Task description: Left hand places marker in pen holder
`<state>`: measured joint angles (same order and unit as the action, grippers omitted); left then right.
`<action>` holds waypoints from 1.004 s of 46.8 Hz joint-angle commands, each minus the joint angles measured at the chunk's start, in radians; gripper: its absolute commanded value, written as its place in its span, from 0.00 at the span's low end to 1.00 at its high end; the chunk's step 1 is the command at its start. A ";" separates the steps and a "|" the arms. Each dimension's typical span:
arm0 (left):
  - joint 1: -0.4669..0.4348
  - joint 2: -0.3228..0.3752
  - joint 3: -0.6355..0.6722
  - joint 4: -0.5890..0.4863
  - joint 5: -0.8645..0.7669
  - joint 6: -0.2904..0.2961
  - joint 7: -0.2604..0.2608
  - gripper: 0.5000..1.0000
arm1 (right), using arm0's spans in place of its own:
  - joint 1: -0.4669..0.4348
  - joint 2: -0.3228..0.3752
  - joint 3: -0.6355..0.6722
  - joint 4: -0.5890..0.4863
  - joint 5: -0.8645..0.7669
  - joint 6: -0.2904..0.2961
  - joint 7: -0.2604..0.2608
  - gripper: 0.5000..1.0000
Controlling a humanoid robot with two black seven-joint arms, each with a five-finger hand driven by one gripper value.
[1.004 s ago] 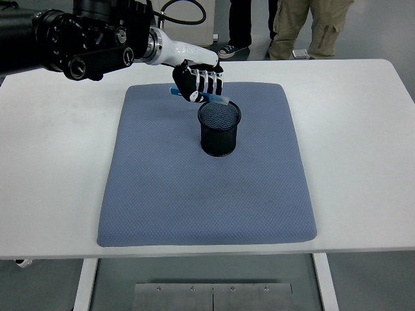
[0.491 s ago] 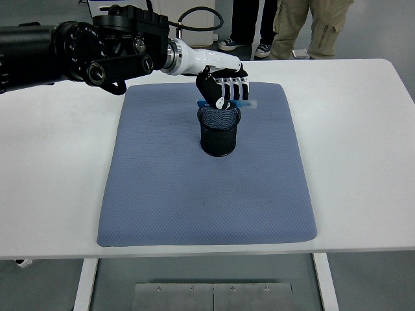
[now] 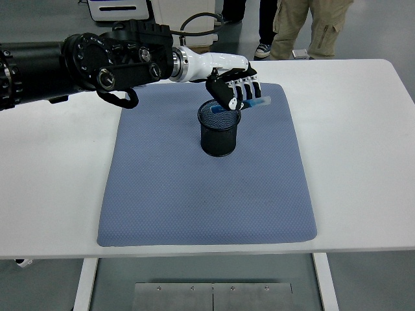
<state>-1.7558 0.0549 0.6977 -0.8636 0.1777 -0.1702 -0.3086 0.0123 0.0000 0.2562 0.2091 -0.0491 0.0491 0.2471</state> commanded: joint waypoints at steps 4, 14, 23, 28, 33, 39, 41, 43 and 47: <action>0.006 0.002 0.000 -0.002 -0.018 0.000 -0.001 0.41 | 0.000 0.000 -0.002 -0.001 0.000 0.000 0.000 1.00; 0.004 0.014 0.000 -0.002 -0.018 0.000 -0.001 0.84 | 0.000 0.000 0.000 -0.001 0.000 0.000 0.000 1.00; -0.001 0.020 0.002 0.000 -0.026 0.000 -0.001 1.00 | 0.000 0.000 0.000 0.001 0.000 0.000 0.000 1.00; 0.002 0.058 0.000 0.000 -0.027 0.000 -0.001 1.00 | 0.000 0.000 0.000 -0.001 0.000 0.000 0.000 1.00; 0.012 0.120 -0.001 0.003 -0.029 0.001 -0.001 1.00 | 0.000 0.000 0.000 0.001 0.000 0.000 0.000 1.00; 0.067 0.140 -0.030 0.055 -0.046 0.003 -0.001 1.00 | 0.000 0.000 0.000 -0.001 0.000 0.000 0.000 1.00; 0.094 0.140 -0.053 0.083 -0.047 0.003 -0.001 1.00 | 0.000 0.000 0.000 -0.001 0.000 0.000 0.000 1.00; 0.119 0.140 -0.081 0.106 -0.047 0.006 0.002 1.00 | 0.000 0.000 0.000 -0.001 0.000 0.000 0.001 1.00; 0.171 0.140 -0.142 0.133 -0.040 0.053 0.002 1.00 | 0.000 0.000 0.000 -0.001 0.000 0.000 0.000 1.00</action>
<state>-1.6195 0.1948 0.5977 -0.7461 0.1301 -0.1528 -0.3071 0.0123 0.0000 0.2562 0.2086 -0.0491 0.0491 0.2472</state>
